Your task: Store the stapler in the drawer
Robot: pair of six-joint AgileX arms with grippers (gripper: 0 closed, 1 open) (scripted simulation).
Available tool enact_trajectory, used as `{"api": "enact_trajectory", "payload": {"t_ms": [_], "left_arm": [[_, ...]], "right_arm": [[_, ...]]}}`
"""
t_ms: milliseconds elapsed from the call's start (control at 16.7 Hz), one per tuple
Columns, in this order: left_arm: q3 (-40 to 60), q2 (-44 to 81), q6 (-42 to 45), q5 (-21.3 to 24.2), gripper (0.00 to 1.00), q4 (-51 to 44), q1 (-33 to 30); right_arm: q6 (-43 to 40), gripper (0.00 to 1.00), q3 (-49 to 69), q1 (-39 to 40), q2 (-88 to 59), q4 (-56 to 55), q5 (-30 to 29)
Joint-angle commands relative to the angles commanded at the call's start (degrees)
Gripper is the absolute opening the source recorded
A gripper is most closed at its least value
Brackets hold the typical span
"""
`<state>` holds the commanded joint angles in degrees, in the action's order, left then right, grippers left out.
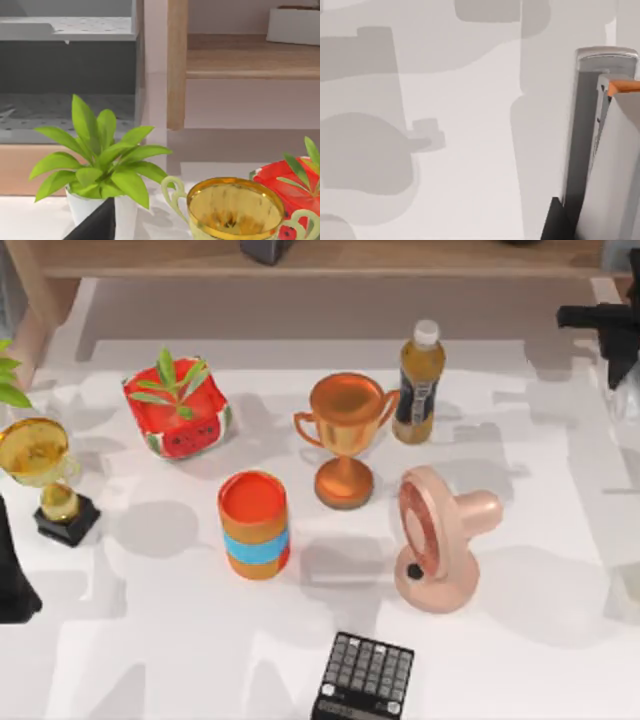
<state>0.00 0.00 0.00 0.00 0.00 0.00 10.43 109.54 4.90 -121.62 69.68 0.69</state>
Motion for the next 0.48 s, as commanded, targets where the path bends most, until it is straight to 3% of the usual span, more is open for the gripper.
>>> {"api": "enact_trajectory", "payload": {"t_ms": [480], "left_arm": [[0.00, 0.00, 0.00, 0.00, 1.00, 0.00, 0.00]], "right_arm": [[-25.07, 0.00, 25.37, -19.95, -7.33, 10.70, -2.74]]}}
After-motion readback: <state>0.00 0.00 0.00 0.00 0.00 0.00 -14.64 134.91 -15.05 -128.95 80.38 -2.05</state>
